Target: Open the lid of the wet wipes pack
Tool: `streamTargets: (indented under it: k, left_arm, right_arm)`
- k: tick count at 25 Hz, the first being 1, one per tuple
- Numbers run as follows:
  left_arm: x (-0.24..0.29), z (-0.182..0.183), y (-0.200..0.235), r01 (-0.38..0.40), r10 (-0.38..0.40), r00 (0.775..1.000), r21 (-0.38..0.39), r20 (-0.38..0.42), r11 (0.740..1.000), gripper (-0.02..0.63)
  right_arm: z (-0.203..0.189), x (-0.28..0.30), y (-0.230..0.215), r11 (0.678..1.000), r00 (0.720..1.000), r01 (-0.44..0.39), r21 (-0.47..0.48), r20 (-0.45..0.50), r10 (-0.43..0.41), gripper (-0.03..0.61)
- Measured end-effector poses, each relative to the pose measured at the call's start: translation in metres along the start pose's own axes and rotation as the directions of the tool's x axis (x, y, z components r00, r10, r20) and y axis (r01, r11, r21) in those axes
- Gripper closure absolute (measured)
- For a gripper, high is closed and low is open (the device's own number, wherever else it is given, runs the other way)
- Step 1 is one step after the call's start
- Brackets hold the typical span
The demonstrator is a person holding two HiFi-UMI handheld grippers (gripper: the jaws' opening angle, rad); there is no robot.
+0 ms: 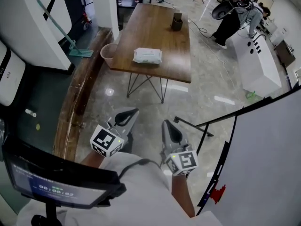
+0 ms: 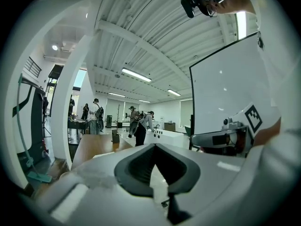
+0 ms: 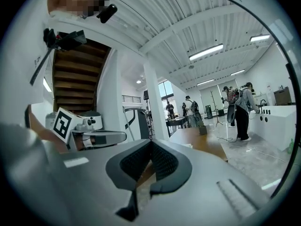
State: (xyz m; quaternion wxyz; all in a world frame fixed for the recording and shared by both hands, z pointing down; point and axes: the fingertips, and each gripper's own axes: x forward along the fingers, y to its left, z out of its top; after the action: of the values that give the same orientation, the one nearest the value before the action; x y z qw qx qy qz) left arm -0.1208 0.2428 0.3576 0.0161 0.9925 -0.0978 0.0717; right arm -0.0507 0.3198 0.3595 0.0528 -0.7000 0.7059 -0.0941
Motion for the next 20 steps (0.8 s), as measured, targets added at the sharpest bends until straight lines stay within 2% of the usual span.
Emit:
streamTargets:
  k: [5, 10, 15, 20]
  left_arm:
    - [0.043, 0.002, 0.063, 0.032, -0.032, 0.999, -0.021, -0.009, 0.999, 0.609]
    - [0.087, 0.003, 0.122, 0.095, -0.096, 0.994, -0.026, -0.059, 0.995, 0.609]
    - [0.127, 0.018, 0.189, 0.123, -0.124, 0.991, -0.016, -0.055, 0.992, 0.609]
    - [0.158, 0.011, 0.239, 0.149, -0.154, 0.985, -0.058, -0.079, 0.987, 0.609]
  right_arm:
    - [0.008, 0.067, -0.026, 1.000, 0.999, 0.028, -0.007, -0.032, -0.028, 0.569]
    - [0.017, 0.140, -0.054, 0.998, 0.996, 0.059, -0.001, -0.074, -0.058, 0.569]
    - [0.028, 0.212, -0.073, 0.999, 0.995, 0.043, -0.031, -0.090, -0.046, 0.569]
    - [0.037, 0.264, -0.086, 0.999, 0.993, 0.047, -0.024, -0.108, -0.049, 0.569]
